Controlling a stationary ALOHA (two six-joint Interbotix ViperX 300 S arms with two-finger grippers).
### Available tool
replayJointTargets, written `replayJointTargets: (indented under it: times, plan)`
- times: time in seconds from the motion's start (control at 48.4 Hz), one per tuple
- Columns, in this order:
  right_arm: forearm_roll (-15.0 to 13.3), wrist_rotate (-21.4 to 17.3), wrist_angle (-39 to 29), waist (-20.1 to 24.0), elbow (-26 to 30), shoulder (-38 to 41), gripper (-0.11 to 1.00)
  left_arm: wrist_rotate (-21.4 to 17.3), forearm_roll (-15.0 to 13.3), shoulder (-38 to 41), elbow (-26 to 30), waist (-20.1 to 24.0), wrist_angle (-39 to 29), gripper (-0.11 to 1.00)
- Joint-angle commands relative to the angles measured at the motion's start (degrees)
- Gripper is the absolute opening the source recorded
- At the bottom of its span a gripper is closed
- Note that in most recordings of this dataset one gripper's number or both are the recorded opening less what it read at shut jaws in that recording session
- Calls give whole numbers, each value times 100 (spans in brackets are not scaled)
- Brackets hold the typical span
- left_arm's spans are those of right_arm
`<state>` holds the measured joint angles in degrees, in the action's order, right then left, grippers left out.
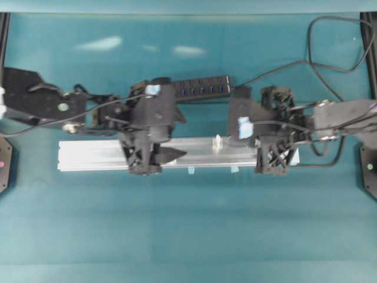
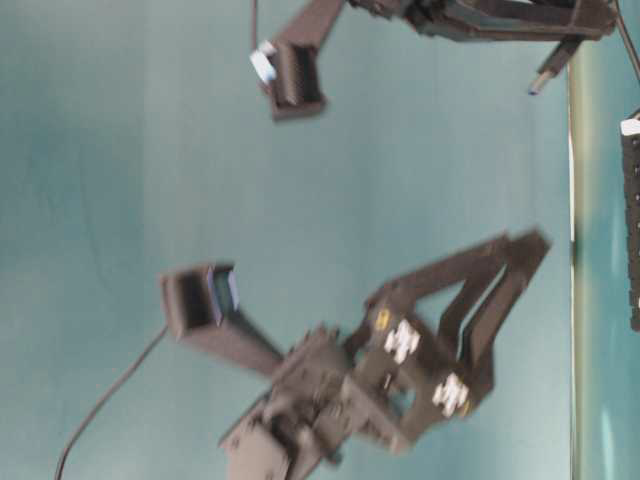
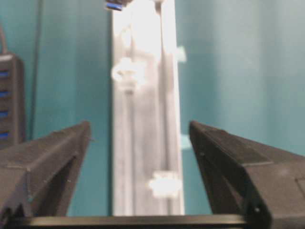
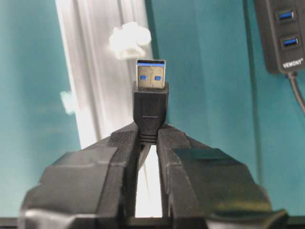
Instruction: Pass the USB cable through three rings with both arms.
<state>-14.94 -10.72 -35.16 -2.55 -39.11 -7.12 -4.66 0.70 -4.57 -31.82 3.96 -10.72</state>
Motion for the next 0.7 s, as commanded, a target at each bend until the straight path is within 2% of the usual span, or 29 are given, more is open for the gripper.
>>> replayJointTargets:
  times: [0.0,0.227,0.681]
  plan:
    - [-9,176,-44,-26,176,176,-8,0,18,-246,-26,18,44,91]
    - [9,246,-88,-26,343,624,-8,9,9,-431,-132,26,53,90]
    - [18,255,-158,-44,290,765,-8,9,18,-457,-158,44,62,90]
